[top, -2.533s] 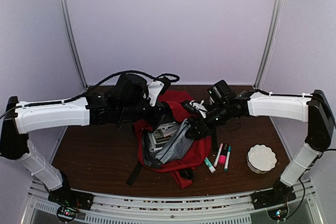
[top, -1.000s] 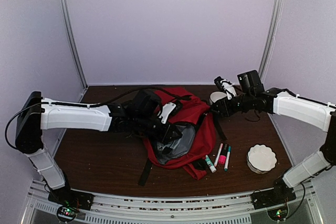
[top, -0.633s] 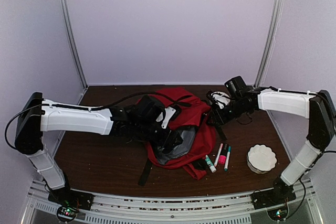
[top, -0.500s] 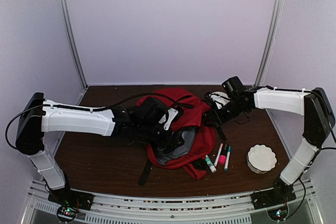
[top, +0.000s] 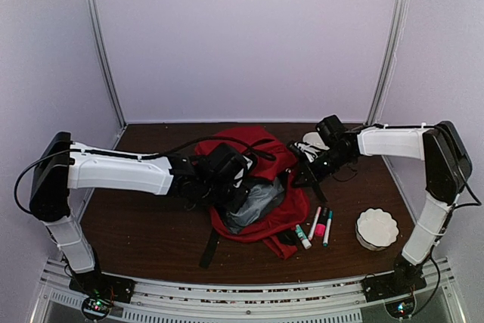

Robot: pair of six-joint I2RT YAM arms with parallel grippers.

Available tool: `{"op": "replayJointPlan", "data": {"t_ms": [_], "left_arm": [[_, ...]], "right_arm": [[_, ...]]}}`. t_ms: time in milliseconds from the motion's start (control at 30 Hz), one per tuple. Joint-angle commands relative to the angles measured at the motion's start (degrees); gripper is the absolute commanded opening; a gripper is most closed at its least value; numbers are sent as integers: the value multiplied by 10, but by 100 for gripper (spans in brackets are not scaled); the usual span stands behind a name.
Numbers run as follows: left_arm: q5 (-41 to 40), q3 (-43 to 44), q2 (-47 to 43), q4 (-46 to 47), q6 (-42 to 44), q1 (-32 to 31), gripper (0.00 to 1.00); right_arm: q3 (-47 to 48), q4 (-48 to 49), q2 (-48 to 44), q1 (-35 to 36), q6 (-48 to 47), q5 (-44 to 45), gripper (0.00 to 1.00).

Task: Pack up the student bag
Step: Adjust the largest pocket of the bag, then place the largest pocket in the largest pocket of the bag.

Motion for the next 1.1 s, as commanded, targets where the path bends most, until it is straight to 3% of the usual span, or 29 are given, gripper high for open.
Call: {"op": "replayJointPlan", "data": {"t_ms": [0, 167, 200, 267, 300, 500, 667, 800, 967, 1067], "left_arm": [[-126, -6, -22, -39, 58, 45, 0], [-163, -32, -44, 20, 114, 49, 0], [-157, -39, -44, 31, 112, 49, 0], [-157, -47, -40, 40, 101, 48, 0], [-161, -48, -38, 39, 95, 48, 0], [-75, -79, -82, 78, 101, 28, 0], [-58, -122, -175, 78, 83, 22, 41], [-70, -133, -245, 23, 66, 22, 59], [-41, -169, -332, 2, 45, 6, 61], [25, -193, -354, 47, 59, -27, 56]], "right_arm": [[-10, -84, -33, 1, -124, -227, 0], [12, -262, -9, 1, -323, -367, 0], [29, -361, 15, 0, -386, -389, 0], [89, -595, 78, -7, -624, -412, 1], [103, -624, 104, -11, -645, -417, 2], [103, -626, 103, -25, -654, -423, 9], [129, -609, 79, -20, -611, -431, 16], [132, -613, 71, -19, -615, -424, 25], [158, -626, 51, -32, -623, -404, 27], [193, -602, 39, -39, -579, -385, 32]]}}
